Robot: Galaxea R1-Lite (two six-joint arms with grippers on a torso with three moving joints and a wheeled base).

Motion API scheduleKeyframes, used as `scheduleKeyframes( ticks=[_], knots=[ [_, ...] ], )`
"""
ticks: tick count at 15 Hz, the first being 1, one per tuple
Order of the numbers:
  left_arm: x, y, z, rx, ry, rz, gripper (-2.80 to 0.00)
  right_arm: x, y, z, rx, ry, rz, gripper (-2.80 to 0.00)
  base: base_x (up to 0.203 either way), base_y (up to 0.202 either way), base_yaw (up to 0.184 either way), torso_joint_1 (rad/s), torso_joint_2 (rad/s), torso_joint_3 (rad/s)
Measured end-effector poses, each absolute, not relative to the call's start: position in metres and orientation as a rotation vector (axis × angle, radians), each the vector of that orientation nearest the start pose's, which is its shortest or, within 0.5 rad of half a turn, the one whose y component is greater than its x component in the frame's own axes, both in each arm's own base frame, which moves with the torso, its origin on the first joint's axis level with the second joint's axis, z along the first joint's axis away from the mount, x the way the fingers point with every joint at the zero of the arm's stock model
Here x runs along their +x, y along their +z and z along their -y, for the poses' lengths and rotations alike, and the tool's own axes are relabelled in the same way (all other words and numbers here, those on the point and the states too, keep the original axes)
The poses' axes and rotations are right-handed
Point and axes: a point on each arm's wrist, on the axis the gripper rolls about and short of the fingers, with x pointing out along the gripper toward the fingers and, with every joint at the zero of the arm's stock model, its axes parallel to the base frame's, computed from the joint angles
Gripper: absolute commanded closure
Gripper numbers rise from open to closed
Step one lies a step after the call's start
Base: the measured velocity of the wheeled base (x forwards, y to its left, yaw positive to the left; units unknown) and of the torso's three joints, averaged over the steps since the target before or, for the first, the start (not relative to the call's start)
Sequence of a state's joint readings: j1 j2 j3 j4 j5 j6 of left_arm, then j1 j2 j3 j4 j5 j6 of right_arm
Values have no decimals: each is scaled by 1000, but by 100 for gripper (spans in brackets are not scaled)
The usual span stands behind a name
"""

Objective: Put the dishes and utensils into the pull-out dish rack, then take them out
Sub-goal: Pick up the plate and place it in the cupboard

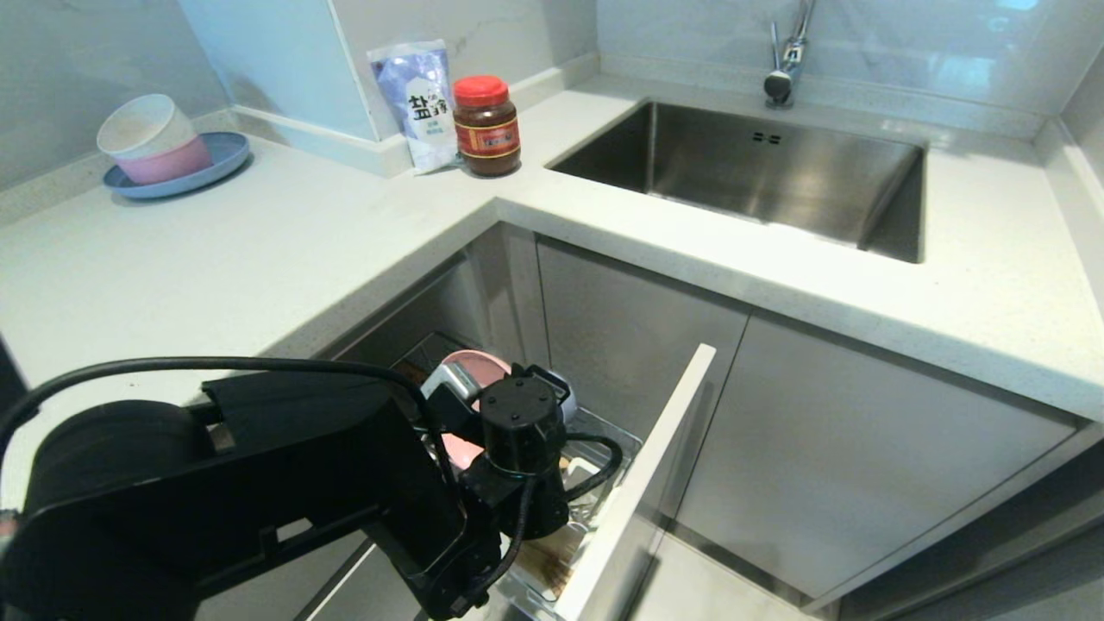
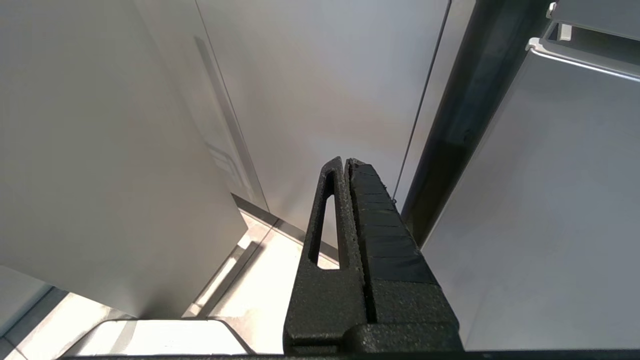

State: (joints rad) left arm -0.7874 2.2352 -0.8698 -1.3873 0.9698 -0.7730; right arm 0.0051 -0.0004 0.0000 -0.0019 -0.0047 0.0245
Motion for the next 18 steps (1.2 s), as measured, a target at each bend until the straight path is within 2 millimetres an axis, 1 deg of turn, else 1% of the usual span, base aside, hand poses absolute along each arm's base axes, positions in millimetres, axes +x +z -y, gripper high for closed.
scheduleKeyframes(
  ticks=[10, 15, 18],
  knots=[
    [291, 65, 263, -778, 180, 59, 0, -23, 76, 0, 24, 0, 2, 0, 0, 0, 0, 0, 0, 0],
    [289, 69, 262, -777, 188, 64, 0, -23, 76, 0, 24, 0, 2, 0, 0, 0, 0, 0, 0, 0],
    [287, 80, 260, -794, 186, 81, 0, -23, 76, 0, 24, 0, 2, 0, 0, 0, 0, 0, 0, 0]
  ],
)
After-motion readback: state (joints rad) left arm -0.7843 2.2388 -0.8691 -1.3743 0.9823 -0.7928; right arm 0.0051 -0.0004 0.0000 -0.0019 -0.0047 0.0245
